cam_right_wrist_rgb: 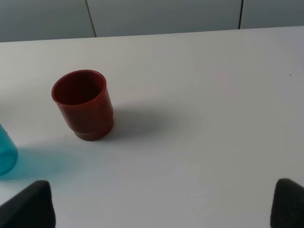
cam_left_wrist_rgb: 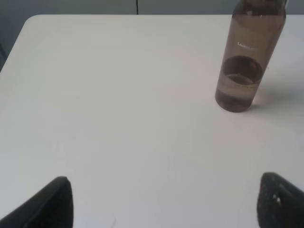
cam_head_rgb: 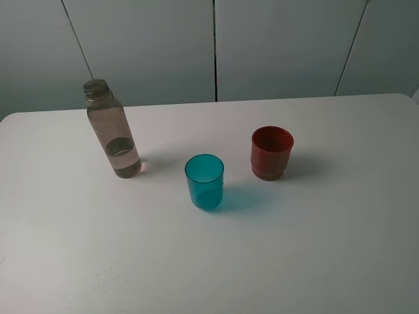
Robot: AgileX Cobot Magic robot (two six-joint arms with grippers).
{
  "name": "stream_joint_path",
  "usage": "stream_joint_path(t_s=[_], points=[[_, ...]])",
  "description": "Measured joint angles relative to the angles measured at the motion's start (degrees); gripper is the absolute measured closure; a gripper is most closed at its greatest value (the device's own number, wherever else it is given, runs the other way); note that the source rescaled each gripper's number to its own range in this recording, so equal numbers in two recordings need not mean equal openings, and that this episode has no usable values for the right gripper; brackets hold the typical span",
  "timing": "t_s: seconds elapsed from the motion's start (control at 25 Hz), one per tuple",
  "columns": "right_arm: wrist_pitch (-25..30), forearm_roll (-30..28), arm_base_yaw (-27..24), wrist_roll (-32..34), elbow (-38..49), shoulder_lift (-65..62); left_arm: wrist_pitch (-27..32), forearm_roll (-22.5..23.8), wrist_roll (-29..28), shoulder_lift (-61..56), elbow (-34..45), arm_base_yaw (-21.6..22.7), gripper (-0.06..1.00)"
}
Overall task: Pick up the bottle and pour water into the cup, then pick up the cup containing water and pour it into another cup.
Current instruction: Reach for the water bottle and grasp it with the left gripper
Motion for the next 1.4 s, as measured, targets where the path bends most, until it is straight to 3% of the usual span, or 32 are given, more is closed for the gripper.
stream_joint_path(t_s=[0.28, 0.64, 1.04, 1.4], points=[[0.0, 0.0, 0.0, 0.0, 0.0, 0.0, 0.0, 0.0, 0.0, 1.77, -2.31, 0.0, -0.02], [0.0, 0.0, 0.0, 0.0, 0.0, 0.0, -0.39, -0.63, 0.62, 18.03, -12.1, 0.0, -0.02], [0.0, 0.0, 0.0, 0.0, 0.0, 0.0, -6.57, -1.84, 5.7, 28.41, -13.04, 0.0, -0.02], [0.0, 0.0, 0.0, 0.0, 0.0, 0.0, -10.9, -7.52, 7.8, 38.12, -13.04, 0.0, -0.02]])
